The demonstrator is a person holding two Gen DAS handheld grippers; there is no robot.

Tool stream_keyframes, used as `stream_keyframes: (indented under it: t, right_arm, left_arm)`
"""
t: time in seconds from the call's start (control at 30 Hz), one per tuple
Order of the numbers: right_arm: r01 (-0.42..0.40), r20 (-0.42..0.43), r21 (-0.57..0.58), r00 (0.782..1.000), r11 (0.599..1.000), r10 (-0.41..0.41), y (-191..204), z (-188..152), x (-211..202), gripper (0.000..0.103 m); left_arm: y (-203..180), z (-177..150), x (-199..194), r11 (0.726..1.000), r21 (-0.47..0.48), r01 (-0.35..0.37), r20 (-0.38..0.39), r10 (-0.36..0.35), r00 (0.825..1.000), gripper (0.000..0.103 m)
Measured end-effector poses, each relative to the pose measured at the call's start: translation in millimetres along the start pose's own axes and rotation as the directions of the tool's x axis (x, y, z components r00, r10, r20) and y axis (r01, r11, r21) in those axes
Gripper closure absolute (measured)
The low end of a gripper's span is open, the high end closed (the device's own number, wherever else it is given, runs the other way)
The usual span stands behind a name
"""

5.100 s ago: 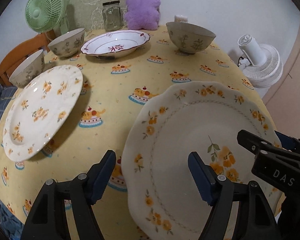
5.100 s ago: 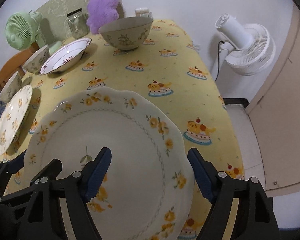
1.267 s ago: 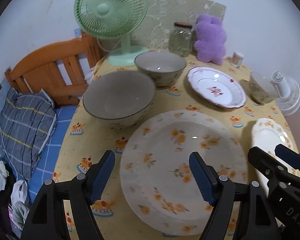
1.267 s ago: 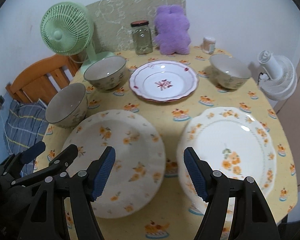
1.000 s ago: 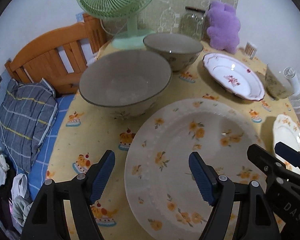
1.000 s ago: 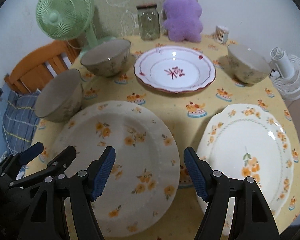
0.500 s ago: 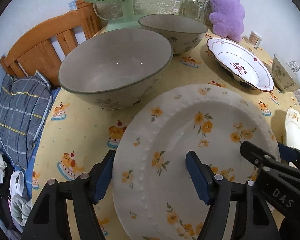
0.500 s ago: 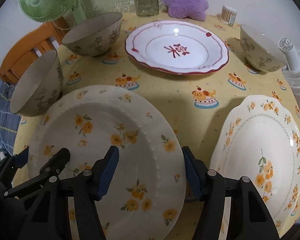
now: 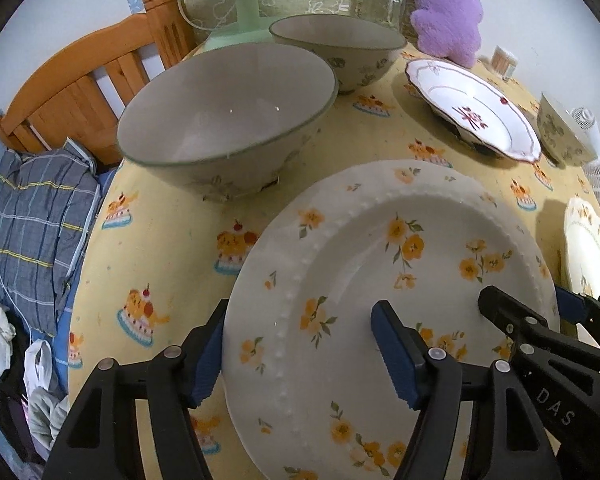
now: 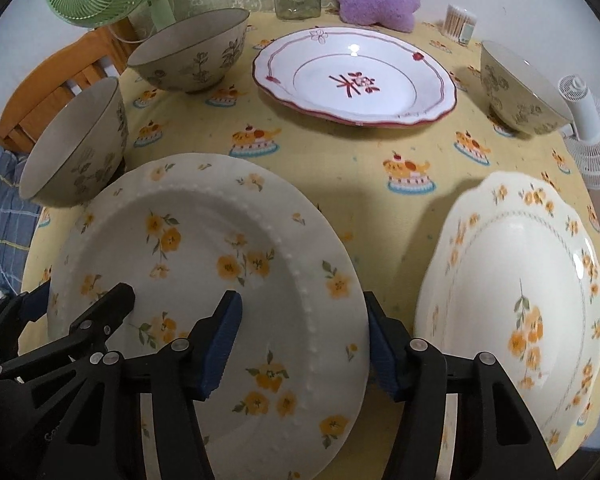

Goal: Organize plates and bowls
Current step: 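Grip the rim of the beaded-rim flowered plate with both tools, then lift the beaded plate with both tools and lower it onto the scalloped plate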

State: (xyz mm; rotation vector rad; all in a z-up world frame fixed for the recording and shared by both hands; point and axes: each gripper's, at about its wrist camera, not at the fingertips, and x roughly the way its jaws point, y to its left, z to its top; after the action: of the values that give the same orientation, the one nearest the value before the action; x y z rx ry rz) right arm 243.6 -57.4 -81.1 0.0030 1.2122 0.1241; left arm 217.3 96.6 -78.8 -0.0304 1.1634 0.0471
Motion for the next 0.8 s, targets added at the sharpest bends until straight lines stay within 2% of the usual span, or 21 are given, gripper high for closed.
stream_keyframes:
  t: [0.27,0.43,0.8]
  right_arm:
    - [-0.002,-0.02,0.004,1.0,1.0,0.002,3,-23,-11,0.04]
    - [-0.014,-0.04,0.001,0.999,1.0,0.014,2,-30,-13,0.039]
    - [0.003,-0.04,0.051,0.999,0.999,-0.001,4,-35,-18,0.039]
  left_arm:
    - [1,-21,-10,1.0,0.005,0.005,-0.02,-0.005,1.0,0.032]
    - [-1,-31,-14,0.998,0.062,0.007,-0.008,-0.007,1.0,0.032]
    - [0,-32,-16,0.996,0.079,0.033,-0.031,-0.031,0.999,0.034]
